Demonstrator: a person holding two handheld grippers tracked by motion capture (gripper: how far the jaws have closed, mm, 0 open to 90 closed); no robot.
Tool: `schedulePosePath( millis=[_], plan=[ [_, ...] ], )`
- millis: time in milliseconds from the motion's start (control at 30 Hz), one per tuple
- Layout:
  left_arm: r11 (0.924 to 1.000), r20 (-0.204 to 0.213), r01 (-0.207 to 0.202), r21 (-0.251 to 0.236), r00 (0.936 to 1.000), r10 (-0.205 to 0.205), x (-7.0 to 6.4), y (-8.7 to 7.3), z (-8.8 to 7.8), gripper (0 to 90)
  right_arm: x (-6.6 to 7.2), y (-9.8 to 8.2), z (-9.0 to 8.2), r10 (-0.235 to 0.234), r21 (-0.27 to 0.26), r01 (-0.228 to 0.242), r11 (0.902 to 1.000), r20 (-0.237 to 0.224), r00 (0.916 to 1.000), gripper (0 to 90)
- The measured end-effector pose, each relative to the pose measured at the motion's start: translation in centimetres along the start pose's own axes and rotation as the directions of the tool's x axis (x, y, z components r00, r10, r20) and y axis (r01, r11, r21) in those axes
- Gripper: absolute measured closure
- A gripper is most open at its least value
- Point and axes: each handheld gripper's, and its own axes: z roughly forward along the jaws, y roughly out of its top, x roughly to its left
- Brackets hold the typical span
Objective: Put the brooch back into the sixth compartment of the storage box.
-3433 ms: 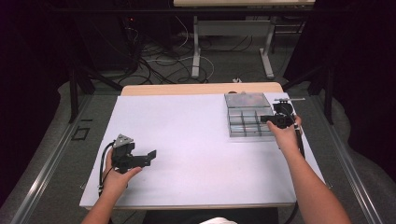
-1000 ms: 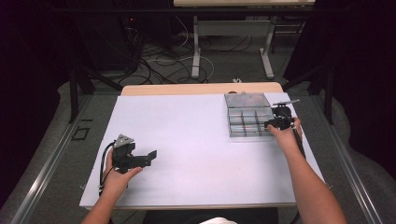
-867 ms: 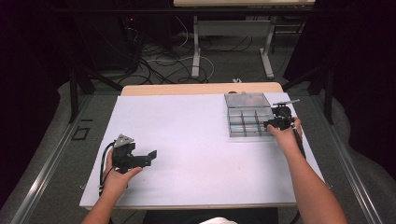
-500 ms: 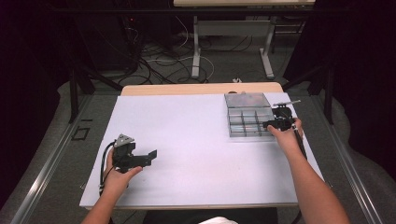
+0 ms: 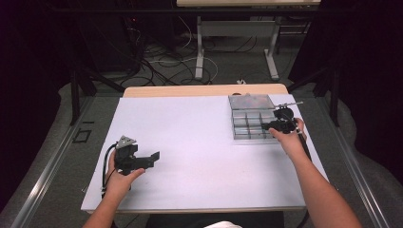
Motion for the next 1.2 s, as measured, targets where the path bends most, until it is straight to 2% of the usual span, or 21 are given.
schedulePosePath(
  millis=[200, 267, 500, 533, 667, 833, 867, 900, 933, 967, 1067, 1100, 1133, 1200],
  plan=[
    [1.0000, 0.001, -0.006, -0.001, 1.0000, 0.006, -0.2, 0.0, 0.0, 1.3, 0.9, 0.0, -0.3, -0.053, -0.021, 0.053, 0.9984, -0.016, 0.9985, 47.1],
    [0.9999, 0.000, -0.013, 0.004, 0.9999, 0.013, -0.1, 0.1, 0.0, 1.3, 1.0, 0.0, -0.4, -0.043, -0.025, 0.042, 0.9988, -0.021, 0.9989, 46.1],
    [0.9999, 0.002, -0.013, 0.008, 0.9999, 0.013, -0.2, 0.1, 0.2, 1.3, 1.1, 0.1, -1.0, -0.046, -0.034, 0.045, 0.9984, -0.022, 0.9987, 23.6],
    [0.9996, 0.013, -0.015, 0.024, 0.9998, 0.015, -0.2, 0.1, 0.0, 1.3, 1.2, 0.1, -1.0, -0.047, -0.034, 0.046, 0.9984, -0.014, 0.9988, 20.4],
    [0.9997, 0.004, -0.018, 0.015, 0.9998, 0.018, -0.2, 0.1, 0.0, 1.3, 1.6, -0.1, -1.0, -0.061, -0.026, 0.061, 0.9978, 0.005, 0.9981, 15.5],
    [0.9995, 0.009, -0.022, 0.021, 0.9997, 0.022, -0.2, 0.1, -0.1, 1.3, 2.3, -0.7, -2.0, -0.095, -0.047, 0.093, 0.9946, -0.029, 0.9951, 13.3],
    [0.9994, 0.010, -0.024, 0.026, 0.9997, 0.024, -0.2, 0.1, -0.1, 1.3, 2.4, -0.8, -2.1, -0.104, -0.066, 0.101, 0.9926, -0.037, 0.9939, 12.7],
    [0.9997, 0.000, -0.021, 0.010, 0.9998, 0.021, -0.3, 0.0, 0.1, 1.3, 2.6, -0.9, -2.3, -0.099, -0.061, 0.096, 0.9935, -0.044, 0.9942, 12.2],
    [0.9994, 0.011, -0.025, 0.025, 0.9996, 0.025, -0.2, 0.1, 0.0, 1.3, 2.7, -1.0, -2.6, -0.102, -0.065, 0.099, 0.9930, -0.052, 0.9934, 11.3],
    [0.9995, 0.009, -0.023, 0.021, 0.9997, 0.023, -0.3, 0.0, 0.1, 1.3, 2.8, -1.0, -2.7, -0.115, -0.073, 0.111, 0.9912, -0.057, 0.9917, 9.4],
    [0.9995, 0.010, -0.024, 0.020, 0.9997, 0.024, -0.3, 0.1, 0.1, 1.3, 3.0, -1.2, -3.1, -0.114, -0.084, 0.109, 0.9905, -0.065, 0.9913, 5.7],
    [0.9993, 0.011, -0.025, 0.027, 0.9996, 0.025, -0.2, 0.1, 0.0, 1.3, 3.3, -1.3, -3.4, -0.111, -0.088, 0.104, 0.9906, -0.080, 0.9905, 2.8],
    [0.9998, 0.000, -0.020, 0.008, 0.9998, 0.021, -0.3, 0.0, 0.1, 1.3, 3.3, -1.4, -3.6, -0.123, -0.092, 0.115, 0.9891, -0.085, 0.9888, 1.9],
    [0.9998, 0.000, -0.020, 0.010, 0.9998, 0.020, -0.3, 0.0, 0.1, 1.3, 3.5, -1.5, -3.7, -0.120, -0.094, 0.112, 0.9893, -0.088, 0.9889, 1.5]
  ],
)
